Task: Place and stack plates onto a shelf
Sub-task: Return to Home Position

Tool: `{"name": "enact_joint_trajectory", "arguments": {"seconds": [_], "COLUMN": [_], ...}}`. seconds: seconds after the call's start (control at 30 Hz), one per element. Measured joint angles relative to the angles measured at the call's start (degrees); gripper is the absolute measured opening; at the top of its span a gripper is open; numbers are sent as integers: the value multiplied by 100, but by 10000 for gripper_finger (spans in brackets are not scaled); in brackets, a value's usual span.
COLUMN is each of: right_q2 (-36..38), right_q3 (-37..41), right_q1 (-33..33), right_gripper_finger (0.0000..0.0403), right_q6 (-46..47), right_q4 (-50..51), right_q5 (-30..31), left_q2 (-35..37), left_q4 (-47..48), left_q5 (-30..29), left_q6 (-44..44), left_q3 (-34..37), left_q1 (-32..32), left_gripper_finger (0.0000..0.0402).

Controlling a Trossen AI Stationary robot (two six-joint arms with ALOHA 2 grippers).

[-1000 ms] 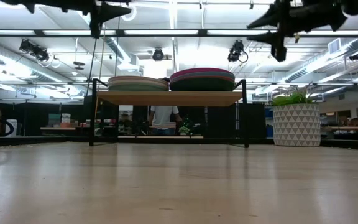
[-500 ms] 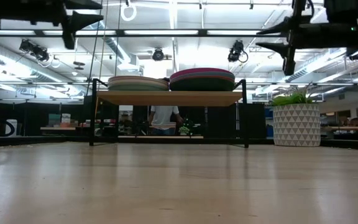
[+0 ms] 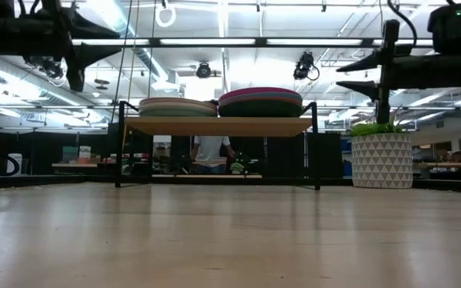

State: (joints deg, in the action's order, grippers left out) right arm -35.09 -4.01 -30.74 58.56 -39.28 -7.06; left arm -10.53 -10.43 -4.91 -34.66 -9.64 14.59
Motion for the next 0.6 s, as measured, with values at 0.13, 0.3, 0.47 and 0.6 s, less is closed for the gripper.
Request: {"name": "enact_joint_trajectory", "arguments": {"seconds": [0.13, 0.3, 0.47, 0.6], "right_q2": [-2, 38, 35, 35], "right_q3": [232, 365, 365, 365], "right_q1": [0, 0, 0, 0], "right_gripper_finger": [114, 93, 61, 37], "right_q6": [-196, -373, -461, -430], "right_q4": [-551, -855, -677, -435], "right_q5": [12, -45, 100, 436], "left_q2": [250, 591, 986, 1041], "left_q4": [0, 53, 628, 880], "left_q5": [-35, -89, -74, 301], "left_q6": [-373, -693, -817, -837], "left_q3": [212, 359, 366, 366], "left_q1": [0, 0, -1, -2], "left_gripper_finger": [123, 123, 122, 111]}}
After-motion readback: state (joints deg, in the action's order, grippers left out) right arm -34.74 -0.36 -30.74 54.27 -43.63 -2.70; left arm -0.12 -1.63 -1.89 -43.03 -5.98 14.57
